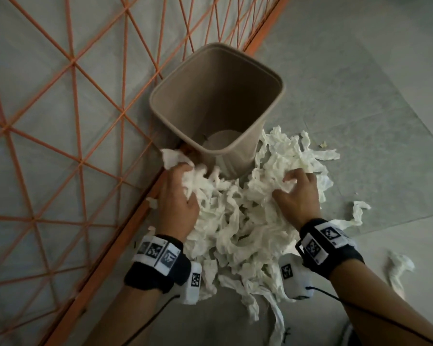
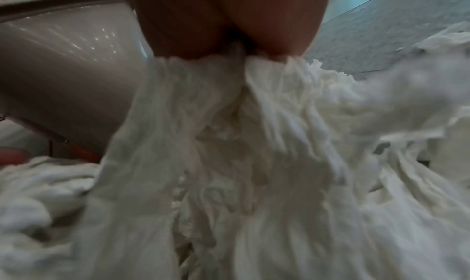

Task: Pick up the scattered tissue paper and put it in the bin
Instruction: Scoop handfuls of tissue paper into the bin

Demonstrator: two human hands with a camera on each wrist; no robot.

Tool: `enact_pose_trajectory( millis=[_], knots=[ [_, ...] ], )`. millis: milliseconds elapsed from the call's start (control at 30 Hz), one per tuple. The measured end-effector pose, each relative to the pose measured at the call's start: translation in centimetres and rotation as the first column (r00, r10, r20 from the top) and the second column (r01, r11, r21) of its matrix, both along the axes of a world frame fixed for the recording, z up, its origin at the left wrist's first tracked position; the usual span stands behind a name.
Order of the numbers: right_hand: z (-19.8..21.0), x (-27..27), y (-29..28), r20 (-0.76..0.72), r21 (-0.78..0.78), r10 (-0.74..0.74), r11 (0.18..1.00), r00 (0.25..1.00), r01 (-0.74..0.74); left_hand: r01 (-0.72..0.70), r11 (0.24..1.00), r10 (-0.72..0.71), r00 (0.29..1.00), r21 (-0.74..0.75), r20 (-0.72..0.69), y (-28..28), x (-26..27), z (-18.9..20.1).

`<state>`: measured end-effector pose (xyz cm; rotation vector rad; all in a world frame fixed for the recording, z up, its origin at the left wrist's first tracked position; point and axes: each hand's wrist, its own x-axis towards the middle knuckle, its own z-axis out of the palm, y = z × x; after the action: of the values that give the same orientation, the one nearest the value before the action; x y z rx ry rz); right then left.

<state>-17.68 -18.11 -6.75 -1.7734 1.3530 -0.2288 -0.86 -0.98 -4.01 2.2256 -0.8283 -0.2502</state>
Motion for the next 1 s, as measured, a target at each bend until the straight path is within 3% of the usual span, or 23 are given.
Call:
enact_pose_trajectory(
  millis=[67,133,233,300,367,467,600,800,900,1000],
  knots=[
    [-0.2,-0.2,0.0,0.046,-0.003,-0.016,1.000,0.999,0.016,0.080,0.995,-0.076,0.995,0.066,-0.066,-0.6,-1.5,-1.4],
    [-0.2,-0.5,-0.1,0.069,0.007,-0.045,0.999,0.997,0.045,0.128,0.962,-0.117,0.991,0.240,-0.060,-1.5,-2.4,-3.1],
    [-0.8,-0.9,-0.4,-0.004,0.066,-0.089,0.994,0.996,0.089,0.249,0.805,-0.203,0.968,0.539,-0.146,-2.3,-3.4,-5.4],
    [-1.3,-1.1,-0.4,-0.070,0.152,-0.058,0.986,0.996,0.068,0.293,0.735,-0.263,0.955,0.612,-0.141,-2.4,-3.8,-6.4],
    [-1.7,-1.4,-0.2,-0.120,0.224,-0.020,0.973,0.993,0.046,0.281,0.780,-0.286,0.955,0.559,-0.079,-2.4,-3.8,-6.4],
    [-1.8,-1.7,-0.5,-0.108,0.233,-0.032,0.971,0.994,0.057,0.265,0.893,-0.262,0.963,0.363,-0.058,-1.9,-3.6,-4.8],
    [-0.1,-2.2,-0.3,0.068,0.105,-0.077,0.992,0.995,0.070,0.243,0.963,-0.247,0.969,0.119,0.022,-0.4,-4.0,-1.2],
    [4.0,-3.0,0.6,0.335,0.143,-0.165,0.982,0.928,0.123,0.437,0.899,-0.433,0.897,-0.030,0.091,-0.1,-6.0,4.0],
    [7.4,-3.2,0.7,0.525,0.258,-0.285,0.951,0.802,0.169,0.494,0.861,-0.475,0.866,-0.118,0.155,-1.4,-6.9,6.9],
    [12.1,-2.3,0.5,0.691,0.235,-0.275,0.960,0.669,0.152,0.527,0.816,-0.500,0.850,-0.237,0.166,-3.4,-7.0,11.5]
  ],
)
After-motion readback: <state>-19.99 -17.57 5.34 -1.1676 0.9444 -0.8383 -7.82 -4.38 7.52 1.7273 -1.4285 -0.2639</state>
